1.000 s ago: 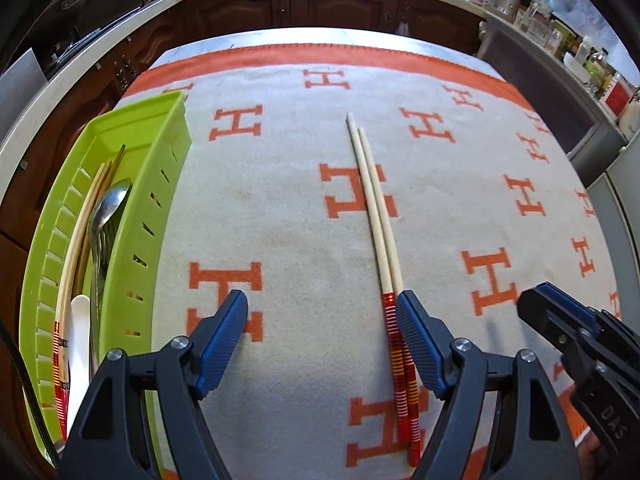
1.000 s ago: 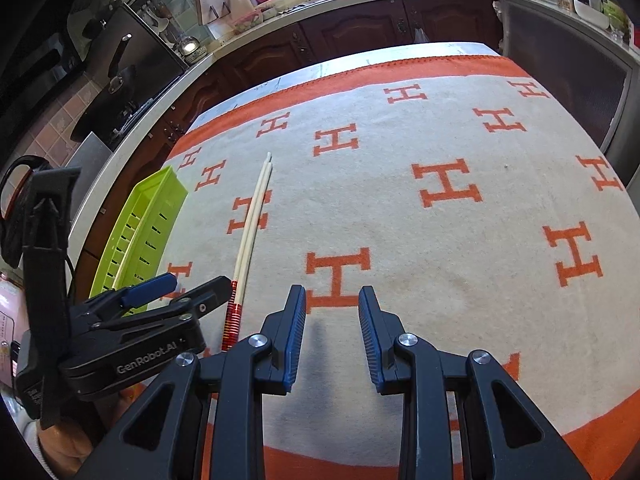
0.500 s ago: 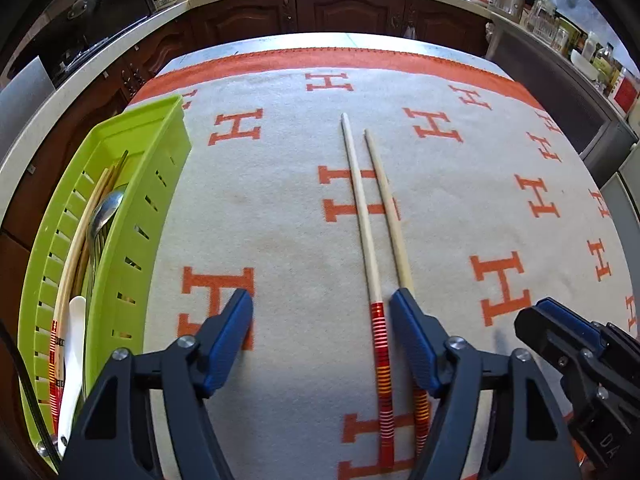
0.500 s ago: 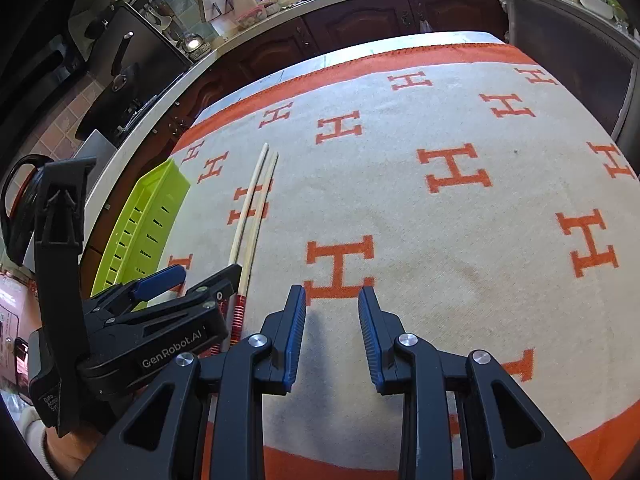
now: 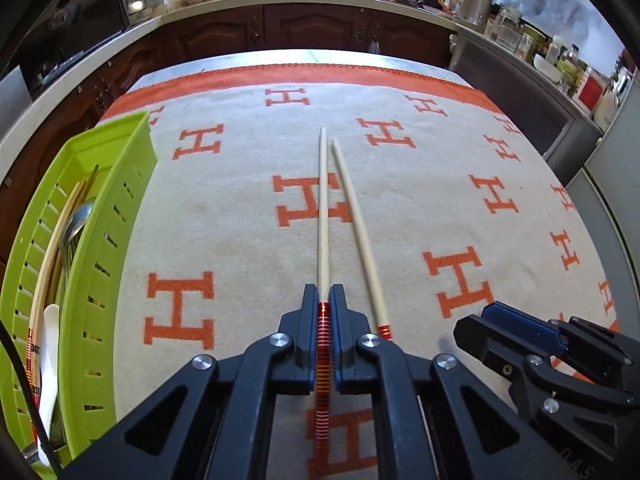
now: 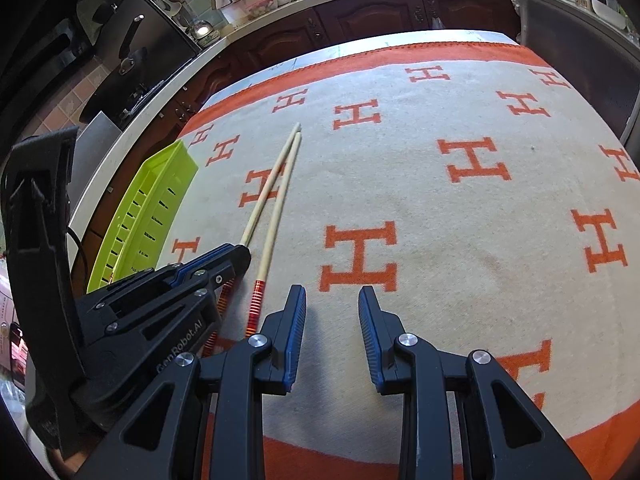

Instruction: Organize utensils

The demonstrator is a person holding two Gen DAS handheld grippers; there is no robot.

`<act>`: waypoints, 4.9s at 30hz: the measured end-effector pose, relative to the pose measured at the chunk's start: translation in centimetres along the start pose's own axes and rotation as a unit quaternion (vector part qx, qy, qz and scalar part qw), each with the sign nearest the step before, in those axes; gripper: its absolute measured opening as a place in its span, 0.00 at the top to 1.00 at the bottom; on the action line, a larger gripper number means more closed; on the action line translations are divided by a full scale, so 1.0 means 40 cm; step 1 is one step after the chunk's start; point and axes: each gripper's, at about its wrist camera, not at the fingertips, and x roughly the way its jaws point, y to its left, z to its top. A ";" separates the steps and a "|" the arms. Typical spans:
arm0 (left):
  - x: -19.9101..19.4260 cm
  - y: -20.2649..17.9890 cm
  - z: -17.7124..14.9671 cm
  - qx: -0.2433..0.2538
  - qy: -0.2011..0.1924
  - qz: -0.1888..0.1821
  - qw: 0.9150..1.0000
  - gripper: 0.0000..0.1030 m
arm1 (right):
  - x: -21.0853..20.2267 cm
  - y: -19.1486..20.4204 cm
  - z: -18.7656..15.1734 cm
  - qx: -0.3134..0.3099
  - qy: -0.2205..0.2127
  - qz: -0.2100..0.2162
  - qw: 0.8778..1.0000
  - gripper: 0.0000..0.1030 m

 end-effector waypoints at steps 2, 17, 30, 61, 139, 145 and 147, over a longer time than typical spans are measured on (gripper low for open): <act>-0.003 0.018 0.000 -0.014 0.004 -0.003 1.000 0.97 | -0.001 0.006 0.002 -0.004 -0.001 -0.002 1.000 0.73; -0.198 0.117 0.016 -0.050 -0.067 -0.013 0.996 0.97 | 0.045 0.102 0.032 -0.039 0.015 -0.018 0.999 0.67; -0.374 0.263 0.040 -0.054 -0.123 0.051 0.990 0.97 | 0.116 0.217 0.029 -0.118 0.005 -0.122 0.985 0.70; -0.179 0.499 -0.069 -0.089 0.006 0.055 0.994 0.89 | -0.053 0.412 0.146 -0.022 0.016 0.070 0.997 0.95; -0.302 0.353 -0.084 -0.085 -0.010 0.090 0.992 0.12 | -0.001 0.333 0.047 -0.028 0.044 0.019 0.998 0.67; -0.293 0.260 -0.072 -0.072 -0.011 0.070 0.995 0.03 | -0.052 0.229 0.021 -0.028 0.018 -0.012 0.999 0.66; -0.294 0.220 -0.062 -0.061 -0.015 0.063 0.996 0.03 | -0.072 0.195 0.015 -0.023 0.010 -0.021 0.999 0.66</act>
